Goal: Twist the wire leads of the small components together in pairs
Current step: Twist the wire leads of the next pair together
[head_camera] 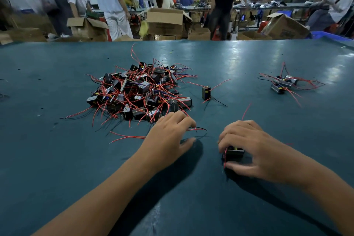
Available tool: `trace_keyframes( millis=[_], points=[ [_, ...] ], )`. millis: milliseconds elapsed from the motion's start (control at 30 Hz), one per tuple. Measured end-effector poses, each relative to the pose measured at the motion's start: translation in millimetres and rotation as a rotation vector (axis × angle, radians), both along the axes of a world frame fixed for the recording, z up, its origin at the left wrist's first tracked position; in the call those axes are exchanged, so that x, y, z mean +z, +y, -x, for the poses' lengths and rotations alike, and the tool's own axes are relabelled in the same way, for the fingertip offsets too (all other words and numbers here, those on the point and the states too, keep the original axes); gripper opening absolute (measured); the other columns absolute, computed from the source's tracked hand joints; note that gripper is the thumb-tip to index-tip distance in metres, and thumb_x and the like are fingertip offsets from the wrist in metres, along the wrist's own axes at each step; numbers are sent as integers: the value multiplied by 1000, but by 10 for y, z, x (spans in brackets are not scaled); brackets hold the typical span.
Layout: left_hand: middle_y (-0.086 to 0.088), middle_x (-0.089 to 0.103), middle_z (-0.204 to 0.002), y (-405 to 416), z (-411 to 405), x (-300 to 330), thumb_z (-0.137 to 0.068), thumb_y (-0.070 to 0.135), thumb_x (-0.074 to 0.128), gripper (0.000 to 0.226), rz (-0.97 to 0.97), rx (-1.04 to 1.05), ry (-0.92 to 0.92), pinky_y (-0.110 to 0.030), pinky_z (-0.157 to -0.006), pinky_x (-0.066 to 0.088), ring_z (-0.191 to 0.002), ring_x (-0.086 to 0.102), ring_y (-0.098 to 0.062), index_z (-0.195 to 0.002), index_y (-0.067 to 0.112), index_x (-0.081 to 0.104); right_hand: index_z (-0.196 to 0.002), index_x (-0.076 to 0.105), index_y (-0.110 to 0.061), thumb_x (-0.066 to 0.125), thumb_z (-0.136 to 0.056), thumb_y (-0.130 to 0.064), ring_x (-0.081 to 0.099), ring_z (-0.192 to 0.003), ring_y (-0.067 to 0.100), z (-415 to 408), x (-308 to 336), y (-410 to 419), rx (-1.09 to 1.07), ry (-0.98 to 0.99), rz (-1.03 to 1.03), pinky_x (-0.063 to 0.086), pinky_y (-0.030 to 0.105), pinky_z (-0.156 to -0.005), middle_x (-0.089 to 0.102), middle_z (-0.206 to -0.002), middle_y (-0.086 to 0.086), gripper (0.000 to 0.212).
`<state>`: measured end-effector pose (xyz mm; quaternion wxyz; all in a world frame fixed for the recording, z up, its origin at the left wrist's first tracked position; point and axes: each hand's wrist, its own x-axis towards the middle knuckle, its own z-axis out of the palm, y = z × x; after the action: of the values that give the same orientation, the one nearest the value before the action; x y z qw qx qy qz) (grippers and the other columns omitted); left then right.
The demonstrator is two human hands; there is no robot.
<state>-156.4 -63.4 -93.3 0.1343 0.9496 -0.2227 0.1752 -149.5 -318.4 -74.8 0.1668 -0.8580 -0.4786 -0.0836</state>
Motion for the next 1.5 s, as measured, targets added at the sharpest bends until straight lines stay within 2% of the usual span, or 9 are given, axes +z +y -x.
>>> trace_keyframes(
  millis=[200,367,600,800,967,1100,1300,1400,1500],
  points=[
    [13,57,-100,0,-35,-3,-98,45,54,19,-147,-14,36,-25,-77,20,-97,47,-12,-108,30,58,-86,64,-24,70,-89,-30,50,-86,11,13,-29,64,34,-20,-25,44,25,-79,54,-88,-12,9],
    [13,64,-89,27,-29,-2,-98,53,48,28,-68,-63,64,-29,-76,23,-86,48,-10,-102,31,64,-85,61,-22,65,-91,-29,46,-78,10,38,-92,123,-15,-38,5,45,27,-68,51,-82,-13,10],
    [1,67,-69,11,4,5,-102,33,56,25,243,-105,135,-33,-67,40,-61,57,-21,-87,16,68,-94,66,-25,59,-95,-29,52,-77,9,20,-156,129,-215,21,-66,46,32,-71,59,-82,-12,9],
    [8,70,-75,-28,23,-6,-100,29,60,14,373,-117,205,-35,-69,50,-66,62,-14,-94,19,68,-92,60,-28,57,-95,-29,50,-67,9,59,-135,147,-291,63,-123,41,26,-65,58,-73,-8,4],
    [8,71,-74,-68,35,-29,-101,27,57,12,542,-160,316,-17,-59,44,-57,59,0,-96,22,67,-84,66,-20,68,-90,-14,52,-51,-5,89,-110,166,-337,115,-358,32,6,-53,70,-71,-9,8],
    [4,69,-73,-99,41,-55,-99,30,58,12,614,-195,373,-24,-61,49,-59,60,-6,-94,24,67,-82,67,-23,69,-89,-14,65,-63,2,101,-115,177,-340,231,-473,42,10,-58,71,-72,-12,11],
    [9,63,-74,-153,65,-65,-86,51,64,23,690,-205,347,-33,-56,47,-57,54,-19,-103,35,64,-80,69,-23,71,-88,-16,60,-60,7,110,-136,217,-325,237,-466,39,10,-58,66,-66,-13,11],
    [15,61,-70,-201,95,-76,-84,46,74,26,575,-221,248,-24,-53,39,-52,44,-6,-104,33,63,-81,70,-21,73,-87,-16,57,-57,2,123,-145,238,-330,190,-456,36,8,-57,62,-62,-17,9],
    [9,42,-58,-225,121,-71,-83,33,80,26,587,-224,174,-19,-52,31,-51,35,-7,-102,24,64,-80,70,-21,73,-87,-15,56,-57,0,131,-152,251,-325,180,-449,35,7,-57,61,-61,-17,10]
  ],
)
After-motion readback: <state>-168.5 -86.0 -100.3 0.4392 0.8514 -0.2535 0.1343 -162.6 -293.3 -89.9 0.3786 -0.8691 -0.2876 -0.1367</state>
